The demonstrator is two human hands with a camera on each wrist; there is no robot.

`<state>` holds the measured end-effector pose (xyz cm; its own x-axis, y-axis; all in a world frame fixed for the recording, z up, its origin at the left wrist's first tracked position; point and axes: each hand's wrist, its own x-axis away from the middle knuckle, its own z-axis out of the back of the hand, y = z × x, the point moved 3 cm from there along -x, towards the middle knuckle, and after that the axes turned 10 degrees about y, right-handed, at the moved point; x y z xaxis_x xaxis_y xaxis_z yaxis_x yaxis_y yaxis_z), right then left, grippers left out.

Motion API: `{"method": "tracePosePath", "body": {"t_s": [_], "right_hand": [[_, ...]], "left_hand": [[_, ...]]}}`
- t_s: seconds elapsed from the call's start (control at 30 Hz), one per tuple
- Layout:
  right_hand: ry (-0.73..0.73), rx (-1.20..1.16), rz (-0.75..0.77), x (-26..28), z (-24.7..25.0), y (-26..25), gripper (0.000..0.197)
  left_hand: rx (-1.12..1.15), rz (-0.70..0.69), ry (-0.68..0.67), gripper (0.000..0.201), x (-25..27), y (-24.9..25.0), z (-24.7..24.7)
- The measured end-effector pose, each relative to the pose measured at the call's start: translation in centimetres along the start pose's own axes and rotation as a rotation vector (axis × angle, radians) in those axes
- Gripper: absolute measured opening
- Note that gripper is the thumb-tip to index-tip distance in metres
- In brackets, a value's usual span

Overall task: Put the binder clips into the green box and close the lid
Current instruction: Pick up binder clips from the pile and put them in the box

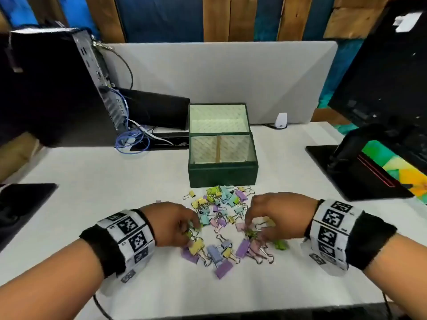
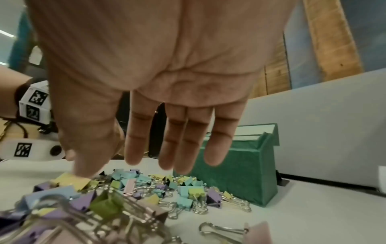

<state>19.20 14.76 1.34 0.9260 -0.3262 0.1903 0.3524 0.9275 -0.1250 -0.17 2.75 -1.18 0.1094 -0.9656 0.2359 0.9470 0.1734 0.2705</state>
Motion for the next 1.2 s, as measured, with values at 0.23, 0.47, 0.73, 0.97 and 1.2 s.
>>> {"method": "tracePosePath", "body": {"t_s": [0.23, 0.47, 0.73, 0.97, 1.2], "right_hand": [[-0.1, 0.139, -0.086, 0.5, -2.7, -2.9, 0.048], [0.011, 0.063, -0.184, -0.8, -3.8, -2.8, 0.033], [0.052, -0.107, -0.269, -2.3, -3.6, -1.4, 0.027], [0.232, -0.223, -0.363, -1.6, -2.4, -0.9, 0.022], [0.379, -0.269, -0.452, 0.3, -1.3, -0.6, 0.016]], "left_hand": [[-0.261, -0.024, -0.048, 0.051, 0.3, 2.6, -2.2], [-0.211, 0.037, 0.02, 0.037, 0.5, 2.3, -2.6], [-0.24, -0.039, 0.012, 0.045, -0.1, 1.1, -3.6], [-0.108, 0.046, 0.148, 0.034, 0.1, 0.6, -2.3], [0.368, 0.128, 0.339, 0.019, 2.1, 0.4, 0.0]]}}
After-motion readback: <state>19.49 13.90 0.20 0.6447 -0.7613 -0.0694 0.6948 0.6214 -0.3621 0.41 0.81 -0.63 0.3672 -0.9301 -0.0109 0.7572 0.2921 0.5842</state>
